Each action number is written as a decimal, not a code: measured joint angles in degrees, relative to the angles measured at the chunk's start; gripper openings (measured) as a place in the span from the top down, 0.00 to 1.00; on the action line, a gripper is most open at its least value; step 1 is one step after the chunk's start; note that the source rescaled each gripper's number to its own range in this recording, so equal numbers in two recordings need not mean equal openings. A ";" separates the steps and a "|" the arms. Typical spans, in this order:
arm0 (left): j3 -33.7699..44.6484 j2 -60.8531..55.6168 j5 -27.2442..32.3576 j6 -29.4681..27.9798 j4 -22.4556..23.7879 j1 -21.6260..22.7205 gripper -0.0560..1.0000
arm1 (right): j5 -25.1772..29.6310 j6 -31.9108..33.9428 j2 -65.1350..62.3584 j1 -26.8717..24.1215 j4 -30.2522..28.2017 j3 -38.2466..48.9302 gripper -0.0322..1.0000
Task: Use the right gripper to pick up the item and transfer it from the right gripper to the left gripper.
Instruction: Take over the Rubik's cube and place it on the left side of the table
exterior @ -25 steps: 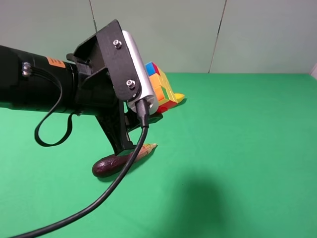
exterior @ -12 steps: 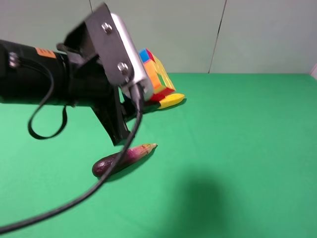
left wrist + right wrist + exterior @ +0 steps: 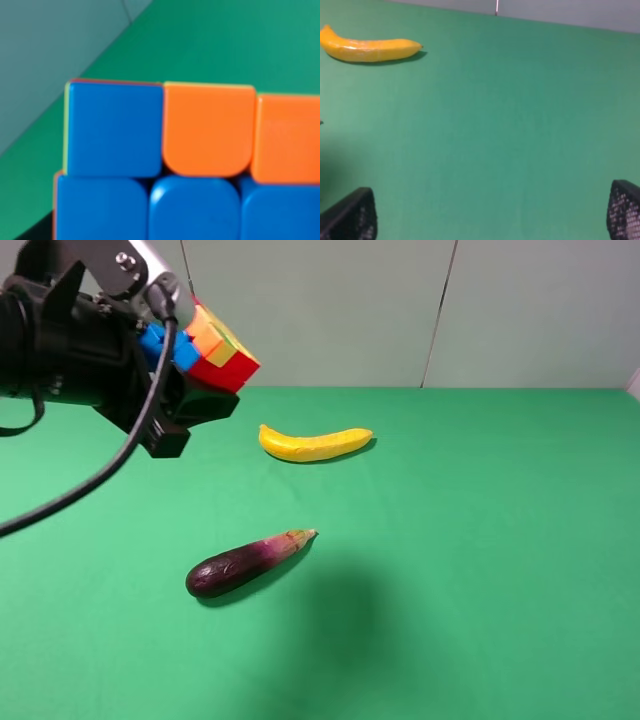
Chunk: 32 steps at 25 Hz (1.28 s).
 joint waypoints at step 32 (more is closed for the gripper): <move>-0.06 10.39 13.16 -31.53 25.66 24.36 0.94 | 0.00 0.00 0.00 0.00 0.00 0.00 0.01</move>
